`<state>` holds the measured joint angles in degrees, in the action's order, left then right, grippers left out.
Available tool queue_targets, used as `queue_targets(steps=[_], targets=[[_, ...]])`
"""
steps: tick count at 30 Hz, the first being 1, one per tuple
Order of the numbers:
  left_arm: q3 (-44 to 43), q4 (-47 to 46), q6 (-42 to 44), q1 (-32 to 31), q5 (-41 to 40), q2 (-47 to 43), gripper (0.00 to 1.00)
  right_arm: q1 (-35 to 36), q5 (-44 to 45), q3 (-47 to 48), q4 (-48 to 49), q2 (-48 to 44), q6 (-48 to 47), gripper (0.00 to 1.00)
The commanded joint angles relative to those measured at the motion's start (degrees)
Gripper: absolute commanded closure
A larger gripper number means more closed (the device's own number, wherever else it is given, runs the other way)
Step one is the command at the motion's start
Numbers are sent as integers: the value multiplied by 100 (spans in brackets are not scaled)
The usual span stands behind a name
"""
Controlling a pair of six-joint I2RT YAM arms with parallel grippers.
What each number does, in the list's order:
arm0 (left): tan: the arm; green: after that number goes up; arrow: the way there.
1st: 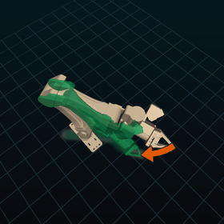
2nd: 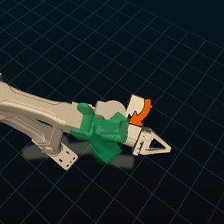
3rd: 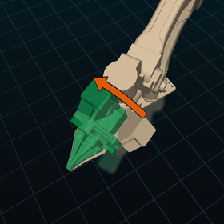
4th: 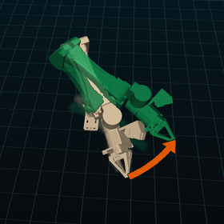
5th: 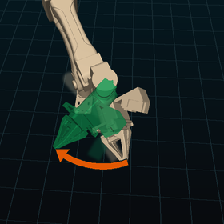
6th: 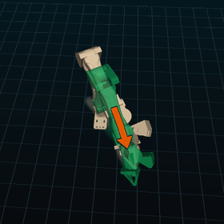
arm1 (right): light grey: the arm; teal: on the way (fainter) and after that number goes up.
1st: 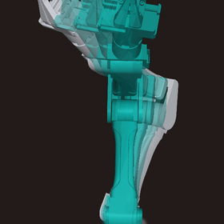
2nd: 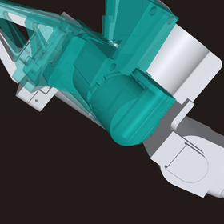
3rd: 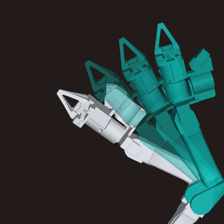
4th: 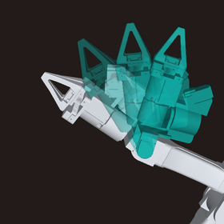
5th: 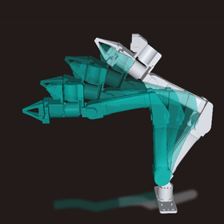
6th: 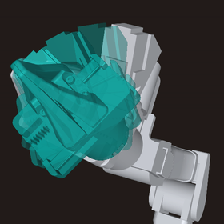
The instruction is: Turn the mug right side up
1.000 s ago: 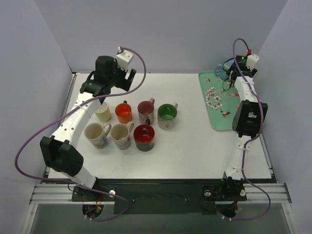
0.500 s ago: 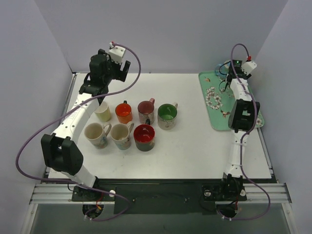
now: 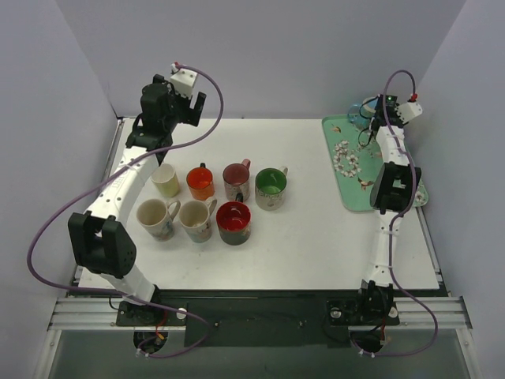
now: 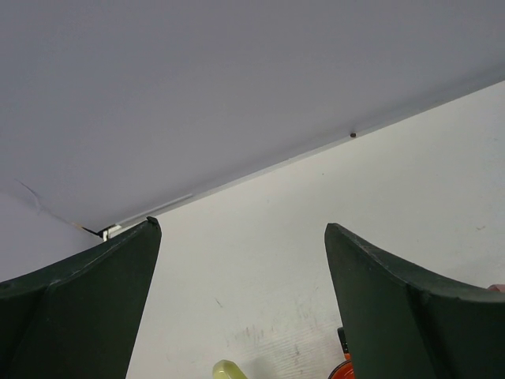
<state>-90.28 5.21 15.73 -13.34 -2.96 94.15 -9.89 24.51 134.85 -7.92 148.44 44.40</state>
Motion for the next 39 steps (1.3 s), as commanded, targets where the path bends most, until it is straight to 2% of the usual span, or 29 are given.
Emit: queue_targets(steps=[1, 5, 7, 11, 15, 19, 20, 22, 26, 28, 32, 39], targets=[[-376, -354, 27, 16, -3, 42, 4, -276, 80, 147, -560, 220, 780, 69], [-376, -398, 45, 25, -20, 42, 4, -285, 150, 68, -929, 168, 1035, 69], [-376, -372, 53, 25, -20, 51, 4, -285, 307, -334, -1027, -60, 1053, 69], [-376, -346, 27, 42, -12, 42, 4, -285, 616, -1265, -852, -693, 729, 66], [-394, -363, 18, 69, 59, 60, 4, -364, 206, -1505, -448, -1010, 185, 61], [-350, -363, 80, 78, 77, 60, 4, -391, -551, -1024, -148, -844, -851, 43], [-350, -346, 88, 86, 76, 51, 4, -417, -936, -926, -70, -808, -1054, 27], [-332, -328, 141, 86, 77, 25, 4, -504, -1638, -811, 36, -799, -1424, 8], [-297, -241, 317, 130, 94, -2, 4, -576, -1836, -1091, -104, -1010, -2557, 7], [-341, -135, 404, 157, 112, 42, 4, -576, -1810, -1258, -78, -1115, -3460, 4], [-455, -117, 554, 174, 199, 174, 4, -584, -2213, -1032, -86, -949, -4280, 3], [-982, -91, 616, 104, 270, 534, 4, -716, -1765, 173, -815, -237, -4027, 20]])
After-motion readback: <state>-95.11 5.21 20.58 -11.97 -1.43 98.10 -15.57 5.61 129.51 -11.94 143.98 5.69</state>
